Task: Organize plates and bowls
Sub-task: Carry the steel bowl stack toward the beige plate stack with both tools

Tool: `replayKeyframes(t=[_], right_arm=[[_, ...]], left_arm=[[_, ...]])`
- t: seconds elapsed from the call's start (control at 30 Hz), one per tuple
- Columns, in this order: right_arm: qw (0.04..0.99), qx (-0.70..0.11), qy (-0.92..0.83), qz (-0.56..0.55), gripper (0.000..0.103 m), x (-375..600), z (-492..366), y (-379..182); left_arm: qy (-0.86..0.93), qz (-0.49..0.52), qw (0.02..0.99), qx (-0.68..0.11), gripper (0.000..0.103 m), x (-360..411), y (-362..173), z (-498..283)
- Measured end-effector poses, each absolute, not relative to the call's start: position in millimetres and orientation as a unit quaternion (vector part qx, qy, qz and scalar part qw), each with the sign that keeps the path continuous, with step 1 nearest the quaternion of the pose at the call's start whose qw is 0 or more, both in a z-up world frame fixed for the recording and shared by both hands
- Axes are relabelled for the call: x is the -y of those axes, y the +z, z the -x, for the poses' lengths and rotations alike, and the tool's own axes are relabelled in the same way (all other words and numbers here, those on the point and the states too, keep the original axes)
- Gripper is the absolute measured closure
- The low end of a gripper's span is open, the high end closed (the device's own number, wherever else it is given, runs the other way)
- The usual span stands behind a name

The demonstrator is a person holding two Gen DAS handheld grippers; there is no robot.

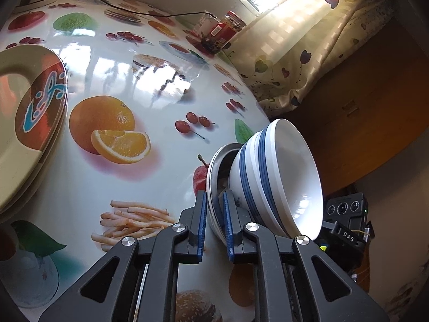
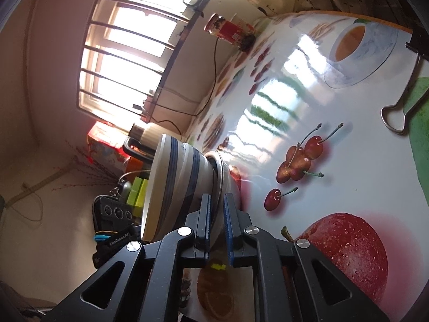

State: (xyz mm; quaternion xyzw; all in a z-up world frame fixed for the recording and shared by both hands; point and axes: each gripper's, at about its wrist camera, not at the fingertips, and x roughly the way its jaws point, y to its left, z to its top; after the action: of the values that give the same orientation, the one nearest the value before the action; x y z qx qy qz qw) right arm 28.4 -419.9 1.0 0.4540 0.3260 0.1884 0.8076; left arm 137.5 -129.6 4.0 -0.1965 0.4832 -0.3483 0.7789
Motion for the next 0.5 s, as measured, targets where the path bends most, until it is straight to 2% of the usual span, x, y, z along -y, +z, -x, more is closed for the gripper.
replayKeyframes(t=[0.5], right_arm=[[0.815, -0.325, 0.187, -0.442, 0.093, 419.3, -30.5, 4.8]], left_arm=[[-0.348, 0.19, 0.782, -0.481, 0.091, 130.3, 4.5, -136.8]])
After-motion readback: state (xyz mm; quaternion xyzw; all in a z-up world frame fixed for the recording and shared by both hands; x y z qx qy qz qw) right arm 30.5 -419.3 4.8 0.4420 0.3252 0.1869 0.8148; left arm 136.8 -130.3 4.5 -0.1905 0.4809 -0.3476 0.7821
